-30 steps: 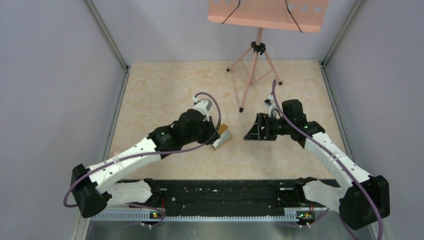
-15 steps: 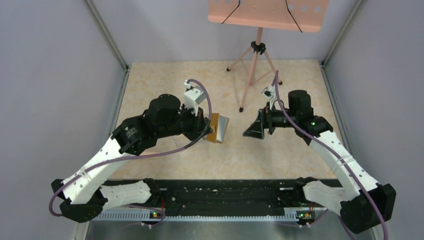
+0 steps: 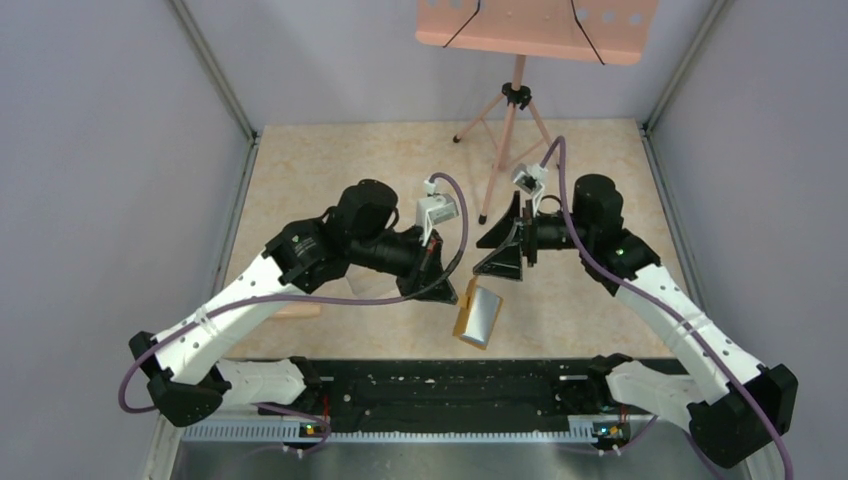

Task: Put the credit cards into the card holder
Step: Open the card holder.

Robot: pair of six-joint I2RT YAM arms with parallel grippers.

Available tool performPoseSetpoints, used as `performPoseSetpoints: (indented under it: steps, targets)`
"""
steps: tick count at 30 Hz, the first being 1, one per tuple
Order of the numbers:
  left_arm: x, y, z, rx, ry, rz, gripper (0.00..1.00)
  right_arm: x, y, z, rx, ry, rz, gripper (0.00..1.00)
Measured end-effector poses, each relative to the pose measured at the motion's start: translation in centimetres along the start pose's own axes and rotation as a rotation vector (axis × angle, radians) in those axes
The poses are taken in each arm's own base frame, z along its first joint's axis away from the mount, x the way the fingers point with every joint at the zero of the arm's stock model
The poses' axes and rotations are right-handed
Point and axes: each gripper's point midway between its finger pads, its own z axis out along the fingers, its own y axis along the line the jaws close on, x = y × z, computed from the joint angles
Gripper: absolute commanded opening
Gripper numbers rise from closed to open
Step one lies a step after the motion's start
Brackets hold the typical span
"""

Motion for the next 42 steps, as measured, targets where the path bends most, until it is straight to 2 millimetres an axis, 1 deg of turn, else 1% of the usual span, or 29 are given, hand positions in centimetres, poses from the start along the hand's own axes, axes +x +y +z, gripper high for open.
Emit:
performPoseSetpoints:
  steps: [4,7,9,13,17,20,26,32,42]
  targets:
    - [0.1,-0.5,1.0,0.067,0.034,-0.019,0.0,-1.5,0.8,0.2,-0.049,-0.044,-0.03,0.9]
    - [0.1,-0.5,1.6,0.086,0.04,-0.026,0.0,-2.0,1.6,0.5,-0.094,-0.052,-0.041,0.89]
    - [0.0,-0.5,1.6,0.089,0.036,-0.025,0.0,-1.7,2.2,0.8,-0.132,-0.04,-0.044,0.87]
    - [-0.6,-0.4,1.6,0.079,0.002,-0.004,0.0,0.4,3.9,1.4,-0.221,0.023,-0.009,0.82]
    - [-0.9,-0.5,0.9,0.059,-0.03,0.013,0.0,2.3,4.3,1.5,-0.258,0.065,0.035,0.78]
    - [-1.0,-0.4,0.4,0.036,-0.052,0.027,0.0,3.1,4.5,1.2,-0.264,0.079,0.06,0.76]
    - [-1.0,0.4,-0.4,-0.025,-0.089,0.036,0.0,2.7,5.4,0.7,-0.271,0.061,0.029,0.69]
    - [-1.4,1.5,-0.8,-0.092,-0.115,0.04,0.0,2.6,5.6,0.6,-0.269,0.057,0.026,0.68]
    - [-2.0,4.0,-1.3,-0.224,-0.153,0.026,0.0,2.9,6.0,0.3,-0.276,0.07,0.041,0.68]
